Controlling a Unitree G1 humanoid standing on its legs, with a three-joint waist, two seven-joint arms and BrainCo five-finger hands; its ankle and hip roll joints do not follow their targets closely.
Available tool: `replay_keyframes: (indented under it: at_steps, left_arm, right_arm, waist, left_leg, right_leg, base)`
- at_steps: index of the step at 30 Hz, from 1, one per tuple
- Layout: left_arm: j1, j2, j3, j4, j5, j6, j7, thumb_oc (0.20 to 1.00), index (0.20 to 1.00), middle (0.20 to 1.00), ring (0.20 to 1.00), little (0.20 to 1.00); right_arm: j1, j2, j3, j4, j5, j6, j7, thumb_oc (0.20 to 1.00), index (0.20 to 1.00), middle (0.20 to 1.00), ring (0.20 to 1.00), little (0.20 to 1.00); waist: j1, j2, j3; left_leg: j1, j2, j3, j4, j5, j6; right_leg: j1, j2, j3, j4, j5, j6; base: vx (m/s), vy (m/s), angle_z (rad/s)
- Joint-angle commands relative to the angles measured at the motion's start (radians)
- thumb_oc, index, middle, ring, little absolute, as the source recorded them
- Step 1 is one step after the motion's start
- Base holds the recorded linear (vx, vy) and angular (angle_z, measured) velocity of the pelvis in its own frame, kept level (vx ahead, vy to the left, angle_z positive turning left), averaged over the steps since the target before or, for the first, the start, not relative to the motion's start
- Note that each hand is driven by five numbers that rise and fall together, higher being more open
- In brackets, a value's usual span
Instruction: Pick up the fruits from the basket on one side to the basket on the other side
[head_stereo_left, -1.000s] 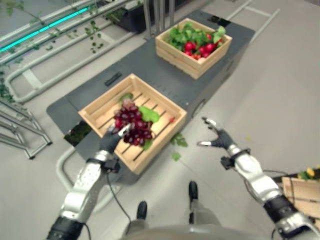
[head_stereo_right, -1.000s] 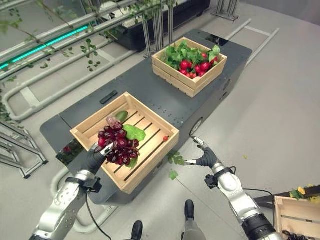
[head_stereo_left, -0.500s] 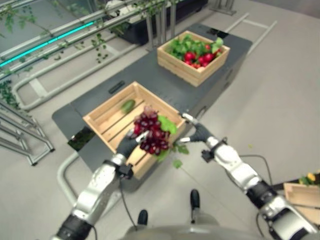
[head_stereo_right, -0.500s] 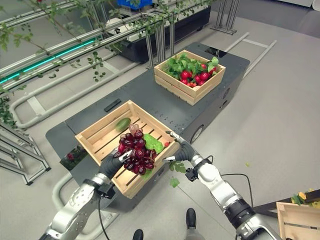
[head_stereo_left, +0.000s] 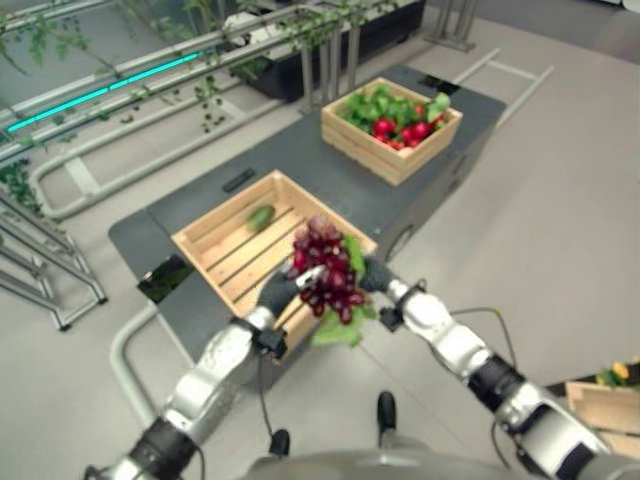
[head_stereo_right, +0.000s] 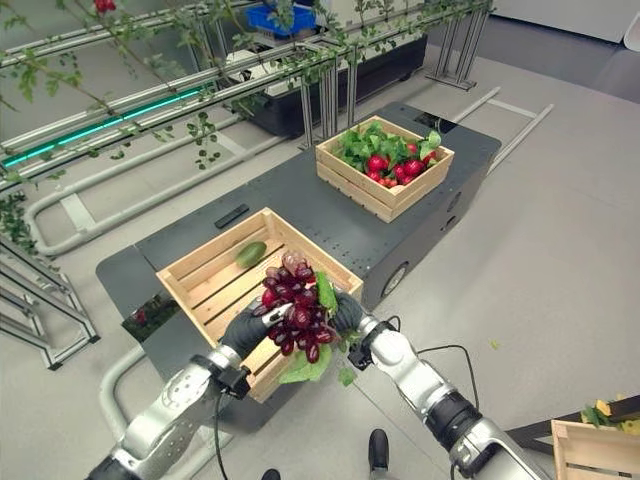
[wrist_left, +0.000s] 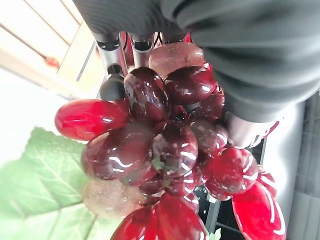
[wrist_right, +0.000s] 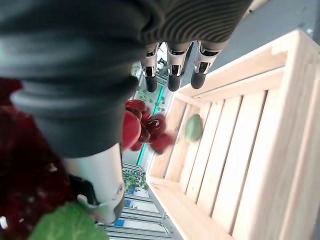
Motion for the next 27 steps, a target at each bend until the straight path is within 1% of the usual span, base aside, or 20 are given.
replay_keyframes:
  at_steps: [1, 6, 7, 13, 18, 19, 20, 21, 27]
  left_arm:
    - [-0.113, -0.026, -0.065, -0.097, -0.051, -0.045, -0.038, 0.2, 0.2, 0.2, 0.2, 0.2]
    - [-0.124, -0.033, -0.098, -0.107, -0.078, -0.042, -0.037, 0.2, 0.2, 0.2, 0.2, 0.2]
    - [-0.128, -0.035, -0.121, -0.111, -0.102, -0.038, -0.042, 0.2, 0.2, 0.2, 0.2, 0.2]
    - [-0.137, -0.036, -0.145, -0.12, -0.124, -0.038, -0.038, 0.2, 0.2, 0.2, 0.2, 0.2]
    - [-0.147, -0.036, -0.17, -0.135, -0.152, -0.036, -0.036, 0.2, 0.2, 0.2, 0.2, 0.2]
    - [-0.149, -0.038, -0.174, -0.134, -0.155, -0.035, -0.034, 0.2, 0.2, 0.2, 0.2, 0.2]
    - [-0.152, -0.039, -0.177, -0.132, -0.155, -0.034, -0.033, 0.2, 0.2, 0.2, 0.2, 0.2]
    - [-0.152, -0.039, -0.177, -0.132, -0.155, -0.034, -0.033, 0.2, 0.2, 0.2, 0.2, 0.2]
    - [-0.16, -0.048, -0.189, -0.119, -0.156, -0.036, -0.022, 0.2, 0.2, 0.2, 0.2, 0.2]
  right_arm:
    - [-0.109, 0.059, 0.015, -0.003, 0.043, -0.049, -0.008, 1.0, 1.0, 1.0, 1.0, 1.0]
    - [-0.125, 0.075, 0.033, 0.007, 0.046, -0.05, -0.01, 1.0, 1.0, 1.0, 1.0, 1.0]
    - [-0.139, 0.087, 0.052, 0.01, 0.047, -0.052, -0.01, 1.0, 1.0, 1.0, 1.0, 1.0]
    - [-0.169, 0.112, 0.081, 0.015, 0.046, -0.053, -0.011, 1.0, 1.0, 1.0, 1.0, 1.0]
    - [-0.19, 0.151, 0.113, 0.033, 0.069, -0.052, -0.011, 1.0, 1.0, 1.0, 1.0, 1.0]
    - [-0.186, 0.157, 0.115, 0.037, 0.078, -0.052, -0.011, 0.853, 0.853, 0.853, 0.853, 0.853]
    - [-0.184, 0.164, 0.117, 0.039, 0.091, -0.052, -0.01, 0.442, 0.442, 0.442, 0.442, 0.442]
    - [-0.184, 0.164, 0.117, 0.039, 0.091, -0.052, -0.01, 0.2, 0.2, 0.2, 0.2, 0.2]
    - [-0.156, 0.184, 0.13, 0.044, 0.127, -0.052, -0.01, 0.2, 0.2, 0.2, 0.2, 0.2]
  waist:
    - [0.008, -0.007, -0.027]
    - [0.009, -0.003, -0.023]
    - [0.011, -0.001, -0.021]
    - [0.016, 0.0, -0.02]
    - [0.021, 0.0, -0.016]
    - [0.021, -0.001, -0.016]
    - [0.022, -0.001, -0.016]
    - [0.022, -0.001, -0.016]
    - [0.019, -0.003, -0.016]
  left_leg:
    - [-0.066, -0.08, -0.035, 0.002, -0.013, 0.078]
    - [-0.072, -0.082, -0.038, 0.004, -0.011, 0.078]
    - [-0.074, -0.083, -0.038, 0.005, -0.011, 0.079]
    - [-0.079, -0.083, -0.037, 0.006, -0.01, 0.079]
    - [-0.084, -0.082, -0.038, 0.007, -0.009, 0.079]
    - [-0.084, -0.082, -0.038, 0.007, -0.009, 0.079]
    - [-0.084, -0.081, -0.037, 0.007, -0.009, 0.079]
    - [-0.084, -0.081, -0.037, 0.007, -0.009, 0.079]
    - [-0.081, -0.081, -0.038, 0.009, -0.011, 0.078]
  right_leg:
    - [0.092, 0.015, -0.006, 0.004, -0.171, 0.061]
    - [0.086, 0.013, -0.003, 0.004, -0.169, 0.061]
    - [0.085, 0.012, -0.002, 0.004, -0.168, 0.062]
    - [0.08, 0.012, -0.003, 0.004, -0.167, 0.062]
    - [0.077, 0.014, 0.001, 0.004, -0.166, 0.061]
    - [0.077, 0.014, 0.002, 0.004, -0.166, 0.06]
    - [0.078, 0.014, 0.001, 0.004, -0.167, 0.06]
    - [0.078, 0.014, 0.001, 0.004, -0.167, 0.06]
    - [0.082, 0.014, 0.003, 0.004, -0.168, 0.06]
  base:
    - [0.0, 0.0, 0.0]
    - [0.0, 0.0, 0.0]
    - [0.0, 0.0, 0.0]
    - [0.0, 0.0, 0.0]
    - [0.0, 0.0, 0.0]
    - [0.0, 0.0, 0.0]
    - [0.0, 0.0, 0.0]
    - [0.0, 0.0, 0.0]
    - [0.0, 0.0, 0.0]
